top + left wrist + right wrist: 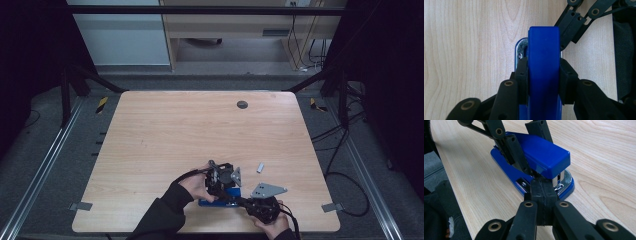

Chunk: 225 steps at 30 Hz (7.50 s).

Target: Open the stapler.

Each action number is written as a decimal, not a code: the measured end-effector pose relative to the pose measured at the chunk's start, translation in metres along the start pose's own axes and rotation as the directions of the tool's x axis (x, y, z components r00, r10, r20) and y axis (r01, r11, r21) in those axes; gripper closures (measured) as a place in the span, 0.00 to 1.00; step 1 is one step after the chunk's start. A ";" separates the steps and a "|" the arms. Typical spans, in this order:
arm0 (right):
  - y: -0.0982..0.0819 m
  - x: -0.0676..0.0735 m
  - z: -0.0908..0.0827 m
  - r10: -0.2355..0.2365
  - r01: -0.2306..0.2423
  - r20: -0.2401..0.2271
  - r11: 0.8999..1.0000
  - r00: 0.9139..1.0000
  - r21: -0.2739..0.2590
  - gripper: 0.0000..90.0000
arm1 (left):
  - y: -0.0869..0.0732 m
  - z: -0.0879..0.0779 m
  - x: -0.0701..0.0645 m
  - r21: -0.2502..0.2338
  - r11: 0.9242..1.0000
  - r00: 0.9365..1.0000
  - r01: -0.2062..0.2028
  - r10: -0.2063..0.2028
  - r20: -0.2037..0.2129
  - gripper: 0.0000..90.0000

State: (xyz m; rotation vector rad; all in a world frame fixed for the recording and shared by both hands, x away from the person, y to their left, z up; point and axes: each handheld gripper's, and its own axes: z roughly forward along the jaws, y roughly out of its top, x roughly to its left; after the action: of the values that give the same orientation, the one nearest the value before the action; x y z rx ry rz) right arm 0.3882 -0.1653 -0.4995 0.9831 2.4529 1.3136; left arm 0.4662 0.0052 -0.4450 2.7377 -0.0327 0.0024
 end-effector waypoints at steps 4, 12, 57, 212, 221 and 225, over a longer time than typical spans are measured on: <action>0.000 0.000 0.000 0.001 -0.001 0.001 1.000 1.000 0.000 1.00 | 0.000 -0.001 0.000 0.004 1.000 1.000 -0.015 0.015 -0.009 0.74; 0.000 0.000 0.000 0.001 -0.001 -0.001 1.000 1.000 0.002 1.00 | 0.000 0.000 0.000 0.000 1.000 1.000 -0.007 0.007 0.001 0.74; 0.001 0.001 0.002 -0.024 0.024 0.005 1.000 1.000 -0.005 1.00 | -0.017 -0.024 -0.007 -0.120 0.993 0.998 0.020 -0.027 -0.053 0.73; 0.000 0.000 0.004 -0.020 0.019 -0.011 1.000 1.000 -0.017 1.00 | -0.041 -0.052 -0.008 -0.281 0.959 0.998 0.038 -0.053 -0.046 0.73; 0.003 -0.001 0.002 -0.024 0.024 -0.023 1.000 0.999 -0.001 1.00 | -0.040 -0.051 -0.008 -0.280 0.960 0.998 0.032 -0.046 -0.045 0.73; 0.007 0.000 -0.004 -0.039 0.037 -0.041 0.998 0.998 -0.046 1.00 | -0.039 -0.050 -0.008 -0.280 0.959 0.998 0.032 -0.046 -0.044 0.73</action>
State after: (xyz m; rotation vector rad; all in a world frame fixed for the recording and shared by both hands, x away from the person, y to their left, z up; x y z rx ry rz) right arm 0.3903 -0.1651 -0.4914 0.9023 2.4478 1.3844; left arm 0.4596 0.0612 -0.4147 2.4537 0.0328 0.0513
